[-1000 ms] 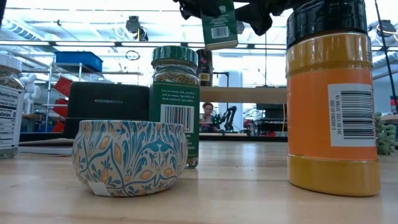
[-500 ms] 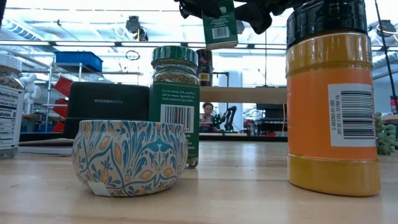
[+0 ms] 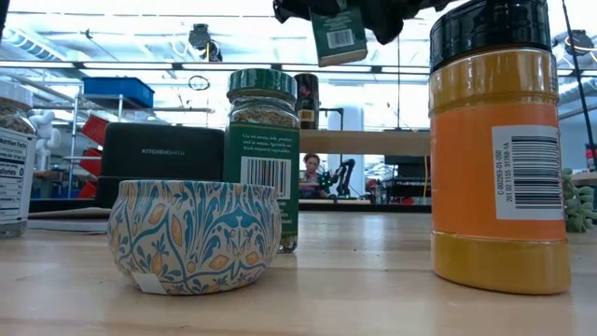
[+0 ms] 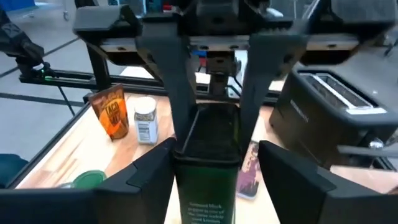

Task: Shelf spices
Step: Put the black seasoning can on the shelf

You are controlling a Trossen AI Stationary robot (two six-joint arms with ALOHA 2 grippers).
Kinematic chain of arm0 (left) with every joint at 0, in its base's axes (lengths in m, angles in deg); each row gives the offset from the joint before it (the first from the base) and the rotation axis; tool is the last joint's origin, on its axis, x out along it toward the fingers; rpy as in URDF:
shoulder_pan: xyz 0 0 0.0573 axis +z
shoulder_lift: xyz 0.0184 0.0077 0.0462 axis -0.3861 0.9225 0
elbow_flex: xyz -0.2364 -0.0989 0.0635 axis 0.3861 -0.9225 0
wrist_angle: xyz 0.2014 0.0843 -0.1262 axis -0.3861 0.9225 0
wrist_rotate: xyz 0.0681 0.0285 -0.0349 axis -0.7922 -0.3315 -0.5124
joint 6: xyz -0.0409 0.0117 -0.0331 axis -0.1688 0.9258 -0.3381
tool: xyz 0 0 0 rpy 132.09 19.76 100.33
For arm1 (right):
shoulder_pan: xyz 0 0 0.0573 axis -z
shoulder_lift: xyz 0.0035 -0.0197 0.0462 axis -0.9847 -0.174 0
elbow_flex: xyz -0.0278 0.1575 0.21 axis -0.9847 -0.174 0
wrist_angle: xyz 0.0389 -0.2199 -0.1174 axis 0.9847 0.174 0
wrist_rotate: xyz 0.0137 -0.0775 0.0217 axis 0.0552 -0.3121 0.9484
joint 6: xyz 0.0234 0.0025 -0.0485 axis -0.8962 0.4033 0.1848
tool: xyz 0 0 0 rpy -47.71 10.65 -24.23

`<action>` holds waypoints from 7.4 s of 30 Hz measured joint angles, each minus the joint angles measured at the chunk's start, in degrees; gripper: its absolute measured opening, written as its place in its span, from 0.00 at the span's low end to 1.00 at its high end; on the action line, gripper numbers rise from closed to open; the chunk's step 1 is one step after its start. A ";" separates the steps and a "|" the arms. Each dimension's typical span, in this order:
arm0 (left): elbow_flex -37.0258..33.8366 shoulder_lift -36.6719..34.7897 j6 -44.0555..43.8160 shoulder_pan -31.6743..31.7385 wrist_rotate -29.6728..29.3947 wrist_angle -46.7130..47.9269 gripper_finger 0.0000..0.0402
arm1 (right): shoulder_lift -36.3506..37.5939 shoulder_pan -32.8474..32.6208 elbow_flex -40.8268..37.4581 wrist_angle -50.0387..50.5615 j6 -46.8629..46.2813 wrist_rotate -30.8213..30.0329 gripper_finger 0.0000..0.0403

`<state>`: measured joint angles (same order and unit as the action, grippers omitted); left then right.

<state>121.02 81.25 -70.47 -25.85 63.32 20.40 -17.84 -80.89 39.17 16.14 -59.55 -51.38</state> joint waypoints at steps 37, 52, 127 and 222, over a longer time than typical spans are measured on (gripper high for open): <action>-0.13 0.00 0.72 -0.70 0.27 1.91 0.43 | -2.08 0.00 -0.04 -2.03 2.37 -1.09 0.28; -0.04 -2.38 1.44 -0.71 -0.26 2.11 0.48 | 2.46 0.50 -0.04 -0.42 3.35 -2.69 0.28; -7.37 -15.69 0.82 -16.72 -37.48 2.03 0.48 | 18.25 26.75 0.02 11.50 5.46 -4.85 0.28; -24.98 -15.65 3.27 -18.64 -33.02 -21.52 0.48 | -17.20 63.03 17.18 42.16 32.05 38.65 0.47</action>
<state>96.04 65.60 -67.20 -44.49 30.30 -1.12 -35.04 -17.85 56.35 58.29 -27.50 -12.73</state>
